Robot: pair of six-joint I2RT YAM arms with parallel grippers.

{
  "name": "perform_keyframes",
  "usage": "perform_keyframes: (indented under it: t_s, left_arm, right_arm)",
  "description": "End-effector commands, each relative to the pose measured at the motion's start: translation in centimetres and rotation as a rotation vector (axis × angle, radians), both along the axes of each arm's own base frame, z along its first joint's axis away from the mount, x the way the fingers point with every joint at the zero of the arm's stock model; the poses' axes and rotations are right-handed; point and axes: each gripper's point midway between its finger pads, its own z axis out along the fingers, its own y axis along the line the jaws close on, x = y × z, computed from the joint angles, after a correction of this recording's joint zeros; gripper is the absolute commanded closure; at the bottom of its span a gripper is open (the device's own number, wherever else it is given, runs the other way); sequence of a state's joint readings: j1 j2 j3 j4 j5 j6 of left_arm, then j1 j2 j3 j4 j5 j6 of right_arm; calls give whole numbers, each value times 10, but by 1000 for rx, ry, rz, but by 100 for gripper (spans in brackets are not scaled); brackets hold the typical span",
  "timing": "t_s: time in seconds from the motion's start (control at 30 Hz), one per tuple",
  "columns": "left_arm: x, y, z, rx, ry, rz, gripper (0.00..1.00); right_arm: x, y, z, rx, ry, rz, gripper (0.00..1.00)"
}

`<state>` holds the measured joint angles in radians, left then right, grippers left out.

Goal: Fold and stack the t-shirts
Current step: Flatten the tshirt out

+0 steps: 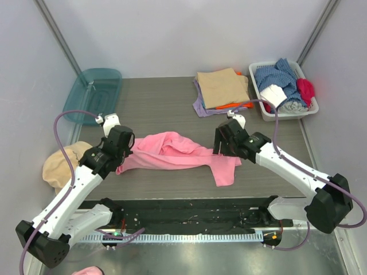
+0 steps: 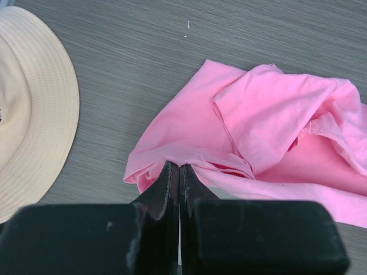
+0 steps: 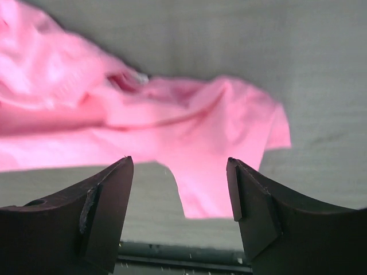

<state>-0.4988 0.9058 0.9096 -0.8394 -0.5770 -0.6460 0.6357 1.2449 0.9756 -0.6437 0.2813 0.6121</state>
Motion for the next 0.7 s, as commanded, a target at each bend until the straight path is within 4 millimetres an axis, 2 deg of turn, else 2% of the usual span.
perform_keyframes:
  t_s: [0.0,0.07,0.1,0.17,0.2,0.23,0.37,0.47,0.57,0.67]
  left_arm:
    - [9,-4,8,-24,-49,-4,100]
    - [9,-5,7,-26,-48,-6,100]
    - [9,-5,7,-30,-47,-8,100]
    - [9,-7,7,-34,-48,-15,100]
    - [9,-7,7,-36,-46,-17,100]
    - [9,-7,7,-35,-44,-19,100]
    - [8,-8,7,-33,-42,-28,100]
    - [8,-9,5,-35,-37,-33,100]
    - [8,-11,4,-42,-34,-40,100]
    - [8,-11,4,-47,-33,-40,100]
  right_arm:
    - [-44,-4,-16,23,100,-86,26]
    - [-55,-2,-25,21,100,-108,26]
    - [-63,-7,-35,11,110,-129,25]
    - [-69,-11,-42,16,94,-202,25]
    - [-74,-19,-50,-1,90,-238,25]
    - [-73,-25,-47,17,51,-297,24]
    - [-86,-54,-61,-5,19,-407,24]
    - [-89,-63,-63,0,-3,-433,24]
    - [-89,-66,-68,-21,-3,-434,23]
    - [-87,-60,-77,-13,-1,-398,23]
